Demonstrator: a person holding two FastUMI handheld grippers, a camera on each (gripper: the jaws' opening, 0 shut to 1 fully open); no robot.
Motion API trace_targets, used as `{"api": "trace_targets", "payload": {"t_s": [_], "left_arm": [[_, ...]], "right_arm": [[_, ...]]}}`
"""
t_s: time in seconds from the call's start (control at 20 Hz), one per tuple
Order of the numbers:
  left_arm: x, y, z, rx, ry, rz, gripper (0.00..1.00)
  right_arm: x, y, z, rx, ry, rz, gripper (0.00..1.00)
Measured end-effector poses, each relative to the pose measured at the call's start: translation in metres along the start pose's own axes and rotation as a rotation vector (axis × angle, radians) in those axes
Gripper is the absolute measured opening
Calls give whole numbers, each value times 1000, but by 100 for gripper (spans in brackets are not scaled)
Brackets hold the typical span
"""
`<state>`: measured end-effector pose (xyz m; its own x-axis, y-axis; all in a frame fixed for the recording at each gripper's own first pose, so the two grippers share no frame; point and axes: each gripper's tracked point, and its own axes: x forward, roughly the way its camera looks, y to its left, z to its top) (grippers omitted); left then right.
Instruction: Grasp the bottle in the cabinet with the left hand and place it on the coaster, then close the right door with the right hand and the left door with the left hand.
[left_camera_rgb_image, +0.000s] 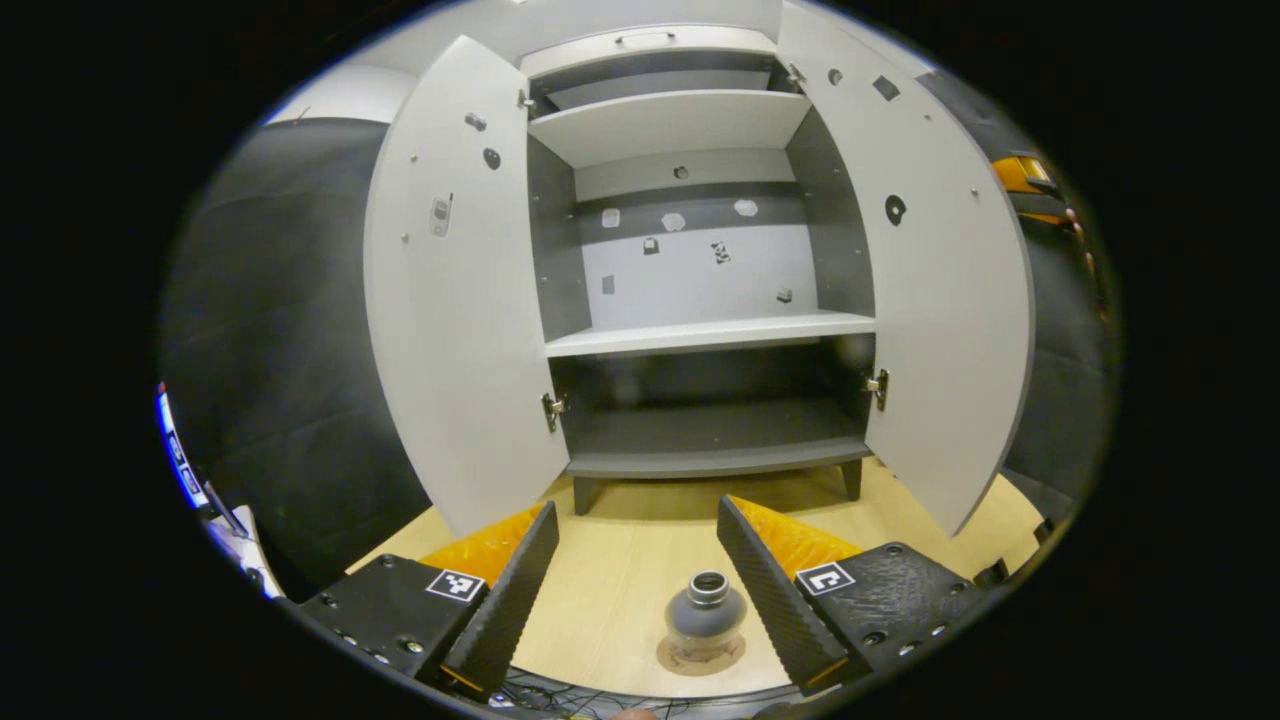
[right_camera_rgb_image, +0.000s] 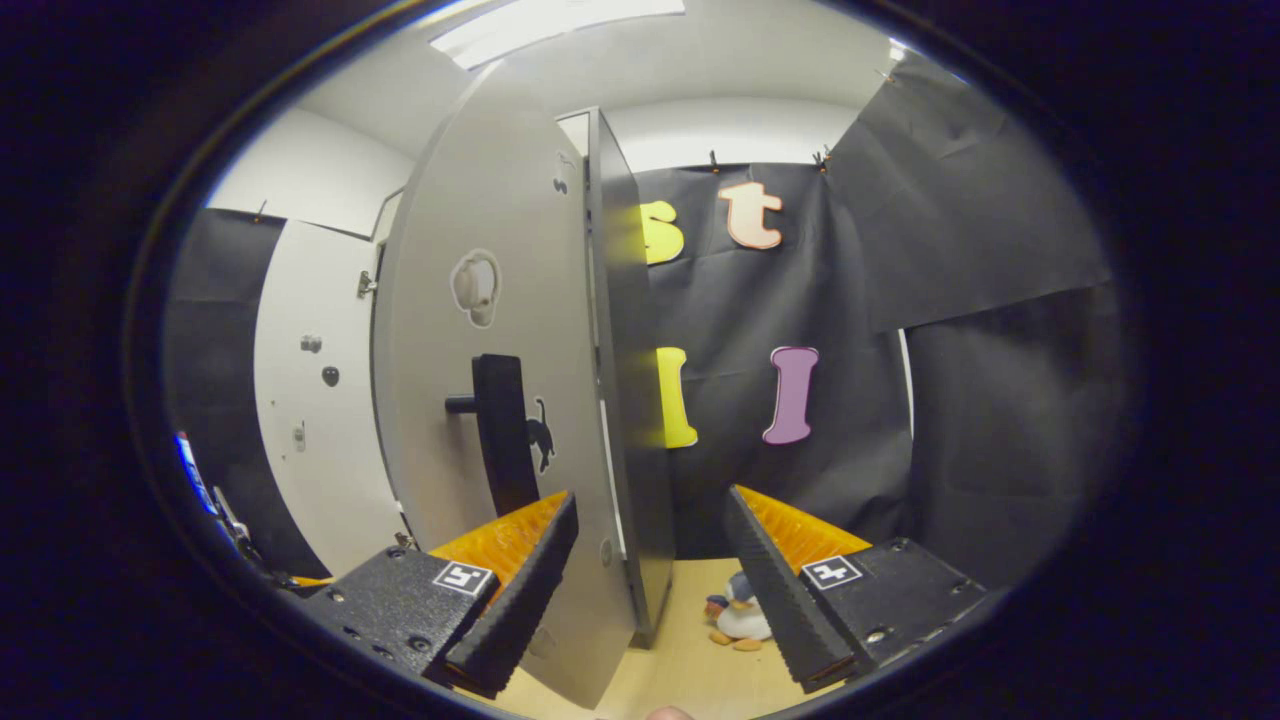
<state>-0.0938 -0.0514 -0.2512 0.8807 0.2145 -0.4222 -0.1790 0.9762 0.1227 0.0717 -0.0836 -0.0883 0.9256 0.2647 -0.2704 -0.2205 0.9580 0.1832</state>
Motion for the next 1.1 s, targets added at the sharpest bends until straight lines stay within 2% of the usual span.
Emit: {"api": "trace_targets", "payload": {"t_s": [0.1, 0.15, 0.35, 0.4, 0.45, 0.5, 0.55, 0.6, 0.65, 0.7, 0.75, 0.9, 0.95, 1.05, 1.1], "left_arm": [[4, 11, 9, -16, -15, 1, 98], [6, 17, 14, -25, -23, -3, 98], [18, 36, 30, -26, -47, -25, 98], [21, 40, 34, -28, -55, -34, 98], [23, 43, 37, -30, -63, -42, 98], [26, 46, 41, -34, -68, -50, 98], [29, 50, 44, -38, -73, -57, 98], [31, 51, 48, -43, -79, -67, 98], [32, 54, 51, -48, -84, -76, 98], [33, 57, 55, -55, -90, -82, 98], [33, 61, 59, -62, -95, -86, 98], [32, 74, 68, -30, -100, -84, 96], [32, 79, 72, -4, -108, -78, 98], [30, 87, 78, 8, -118, -79, 98], [28, 91, 82, -3, -126, -81, 98]], "right_arm": [[-1, 6, 1, 5, -7, 1, 97], [-2, 10, 1, 2, -10, 1, 92], [-16, 33, -4, -14, -11, 1, 92], [-18, 34, -4, -16, -8, -12, 97], [-18, 36, -4, -18, -6, -24, 92], [-19, 38, -4, -20, -5, -32, 97], [-20, 43, -3, -20, -8, -36, 92], [-20, 47, -4, -19, -5, -41, 97], [-20, 51, -6, -17, -4, -46, 92], [-20, 56, -6, -16, 0, -48, 97], [-19, 62, -8, -17, 3, -46, 92], [-14, 84, -15, -32, 18, -24, 92], [-11, 90, -22, -34, 32, -18, 97], [-6, 102, -25, -39, 39, -6, 98], [-1, 110, -25, -50, 45, 5, 93]]}}
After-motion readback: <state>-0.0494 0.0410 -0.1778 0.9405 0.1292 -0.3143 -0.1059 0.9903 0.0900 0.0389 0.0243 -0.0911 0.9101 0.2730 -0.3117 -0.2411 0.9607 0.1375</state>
